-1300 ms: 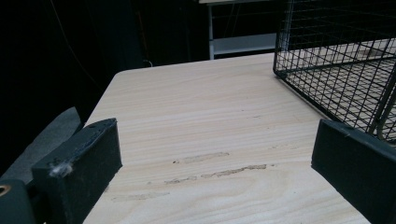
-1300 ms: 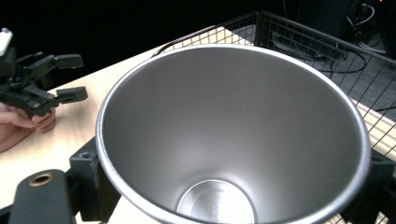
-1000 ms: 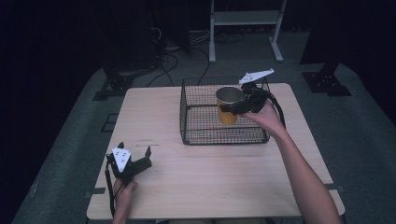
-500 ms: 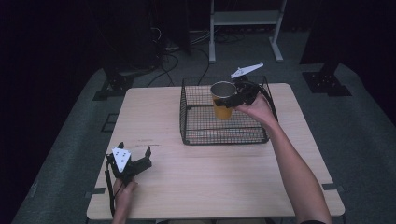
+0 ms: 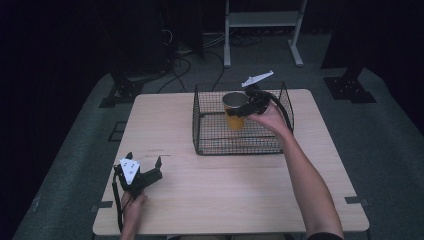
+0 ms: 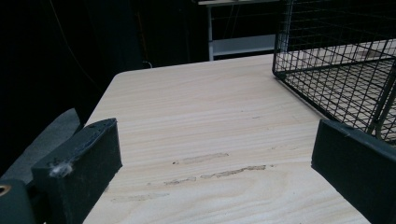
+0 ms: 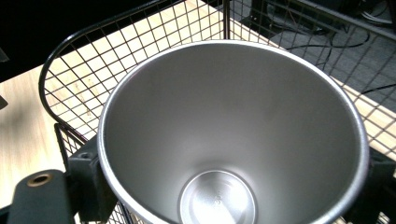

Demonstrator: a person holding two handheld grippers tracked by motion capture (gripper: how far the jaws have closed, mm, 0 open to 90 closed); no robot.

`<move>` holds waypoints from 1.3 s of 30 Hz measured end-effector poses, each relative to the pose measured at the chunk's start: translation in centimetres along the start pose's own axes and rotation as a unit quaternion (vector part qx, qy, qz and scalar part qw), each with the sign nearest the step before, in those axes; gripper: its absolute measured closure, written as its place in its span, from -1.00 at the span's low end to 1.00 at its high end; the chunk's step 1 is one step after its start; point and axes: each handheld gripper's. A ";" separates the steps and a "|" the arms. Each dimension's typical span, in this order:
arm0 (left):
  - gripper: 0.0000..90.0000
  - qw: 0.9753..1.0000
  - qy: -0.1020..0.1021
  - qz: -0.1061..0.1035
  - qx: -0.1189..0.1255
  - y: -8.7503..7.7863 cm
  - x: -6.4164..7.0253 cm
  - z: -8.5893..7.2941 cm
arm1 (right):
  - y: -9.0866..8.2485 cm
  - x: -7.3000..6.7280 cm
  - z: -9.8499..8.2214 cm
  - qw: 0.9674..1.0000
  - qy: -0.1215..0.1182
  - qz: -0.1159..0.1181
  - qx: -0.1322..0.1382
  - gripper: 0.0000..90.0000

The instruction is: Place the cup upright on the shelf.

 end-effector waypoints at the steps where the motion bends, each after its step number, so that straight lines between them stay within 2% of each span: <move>1: -0.98 1.000 -0.001 0.000 0.000 0.0 0.0 0.0 | 0.2 0.0 -0.1 1.000 -0.003 -0.001 -0.006 -0.72; 4: -0.98 1.000 0.000 0.001 0.001 0.0 0.0 0.0 | 1.1 -0.1 -0.5 1.000 -0.007 -0.006 -0.027 -0.73; 9: -0.98 1.000 0.001 0.001 0.001 0.0 0.0 0.0 | 2.0 0.2 -1.2 0.999 0.003 -0.001 -0.037 -0.73; 15: -0.98 1.000 0.003 0.000 0.000 0.0 0.1 0.0 | 2.7 0.4 -1.5 0.999 0.003 -0.007 -0.048 -0.73; 21: -0.98 1.000 0.001 0.001 0.001 0.0 0.0 0.0 | 3.1 0.2 -1.6 0.998 -0.006 -0.016 -0.058 -0.73; 28: -0.98 1.000 0.008 -0.001 -0.001 0.0 0.2 0.0 | 3.4 0.2 -1.9 0.997 -0.017 -0.026 -0.069 -0.73; 36: -0.98 1.000 0.006 -0.002 0.000 0.0 0.2 0.0 | 4.0 0.0 -2.1 0.997 -0.027 -0.026 -0.070 -0.73; 39: -0.98 1.000 0.005 -0.001 0.001 0.0 0.1 0.0 | 4.2 -0.1 -2.2 0.996 -0.032 -0.028 -0.080 -0.73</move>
Point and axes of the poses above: each handheld gripper's, and its own axes: y roughly forward along the jaws, z roughly out of its top, x roughly to its right, and after that the axes turned 15 degrees about -z, right-handed
